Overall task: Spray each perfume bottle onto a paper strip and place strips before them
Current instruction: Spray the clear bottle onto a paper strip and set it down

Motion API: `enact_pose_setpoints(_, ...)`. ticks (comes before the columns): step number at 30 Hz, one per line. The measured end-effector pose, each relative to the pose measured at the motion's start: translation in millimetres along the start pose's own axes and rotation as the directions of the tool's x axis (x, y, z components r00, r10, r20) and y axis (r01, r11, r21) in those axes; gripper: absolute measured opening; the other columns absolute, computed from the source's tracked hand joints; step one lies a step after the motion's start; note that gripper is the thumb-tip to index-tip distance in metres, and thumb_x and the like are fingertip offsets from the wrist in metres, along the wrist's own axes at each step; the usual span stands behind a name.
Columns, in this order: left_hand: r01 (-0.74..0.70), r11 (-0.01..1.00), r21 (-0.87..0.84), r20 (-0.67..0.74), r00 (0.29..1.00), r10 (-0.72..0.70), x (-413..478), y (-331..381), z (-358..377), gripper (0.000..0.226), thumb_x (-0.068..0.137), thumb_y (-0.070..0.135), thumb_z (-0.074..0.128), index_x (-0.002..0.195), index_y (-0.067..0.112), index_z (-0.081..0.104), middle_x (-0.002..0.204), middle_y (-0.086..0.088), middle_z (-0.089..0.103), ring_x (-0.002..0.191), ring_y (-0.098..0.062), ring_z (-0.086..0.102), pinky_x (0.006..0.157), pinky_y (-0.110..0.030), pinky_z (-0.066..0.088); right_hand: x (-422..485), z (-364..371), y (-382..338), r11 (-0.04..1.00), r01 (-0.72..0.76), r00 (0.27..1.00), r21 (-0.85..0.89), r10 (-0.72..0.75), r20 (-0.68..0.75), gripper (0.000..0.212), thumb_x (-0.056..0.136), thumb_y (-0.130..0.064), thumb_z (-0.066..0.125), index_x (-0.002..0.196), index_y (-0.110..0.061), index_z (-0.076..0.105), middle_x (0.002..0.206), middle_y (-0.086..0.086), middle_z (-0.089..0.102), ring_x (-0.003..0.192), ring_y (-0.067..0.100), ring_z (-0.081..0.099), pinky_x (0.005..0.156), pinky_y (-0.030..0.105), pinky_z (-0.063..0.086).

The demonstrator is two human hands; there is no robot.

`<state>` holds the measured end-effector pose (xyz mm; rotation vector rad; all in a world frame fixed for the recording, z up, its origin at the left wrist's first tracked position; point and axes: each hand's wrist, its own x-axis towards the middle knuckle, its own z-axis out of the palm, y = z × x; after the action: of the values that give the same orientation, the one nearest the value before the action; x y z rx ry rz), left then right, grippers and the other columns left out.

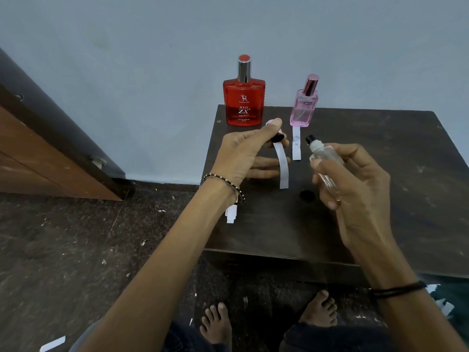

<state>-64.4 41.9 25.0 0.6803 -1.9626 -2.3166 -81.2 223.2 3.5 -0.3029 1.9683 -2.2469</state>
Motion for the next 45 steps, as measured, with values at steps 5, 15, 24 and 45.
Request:
enact_pose_setpoints(5, -0.007, 1.0, 0.001, -0.005, 1.0, 0.007, -0.8, -0.3, -0.4, 0.027, 0.086, 0.046, 0.071, 0.073, 0.025, 0.081, 0.092, -0.003, 0.08, 0.076, -0.029, 0.078, 0.062, -0.035, 0.063, -4.6, 2.8, 6.3, 0.759, 0.283, 0.954, -0.586, -0.283, 0.095, 0.023, 0.082, -0.028, 0.077, 0.103, -0.024, 0.068, 0.103, -0.001, 0.062, 0.086, 0.004, 0.06, 0.071, 0.009, 0.048)
enact_pose_setpoints(15, -0.014, 0.999, -0.035, -0.042, 0.999, 0.013, 0.8, 0.0, -4.2, 0.023, 0.088, 0.042, 0.07, 0.085, 0.02, 0.076, 0.084, -0.001, 0.08, 0.071, -0.026, 0.078, 0.054, -0.029, 0.06, -8.4, 12.8, 12.1, 0.591, 0.417, 0.893, -0.691, -0.407, 0.191, 0.03, 0.077, -0.013, 0.084, 0.103, -0.008, 0.071, 0.105, 0.005, 0.054, 0.088, 0.003, 0.049, 0.078, 0.002, 0.041)
enact_pose_setpoints(24, -0.011, 0.998, -0.063, -0.039, 0.999, 0.009, 2.1, 0.3, -5.3, 0.022, 0.088, 0.04, 0.071, 0.088, 0.018, 0.075, 0.081, -0.001, 0.08, 0.069, -0.026, 0.078, 0.053, -0.028, 0.059, -11.3, 11.6, 6.0, 0.574, 0.425, 0.861, -0.699, -0.496, 0.117, 0.034, 0.079, -0.018, 0.081, 0.107, -0.004, 0.068, 0.111, 0.015, 0.057, 0.095, 0.01, 0.053, 0.08, 0.0, 0.041)
enact_pose_setpoints(45, 0.016, 1.0, -0.001, -0.056, 0.998, -0.016, -0.6, 2.0, 3.5, 0.027, 0.086, 0.046, 0.071, 0.06, 0.04, 0.078, 0.074, 0.01, 0.078, 0.066, -0.021, 0.077, 0.052, -0.028, 0.059, -0.7, 8.7, 6.5, 0.988, -0.028, 0.994, -0.154, 0.01, -0.112, 0.03, 0.072, -0.052, 0.086, 0.094, -0.038, 0.073, 0.094, -0.009, 0.079, 0.078, 0.007, 0.074, 0.051, 0.012, 0.049)
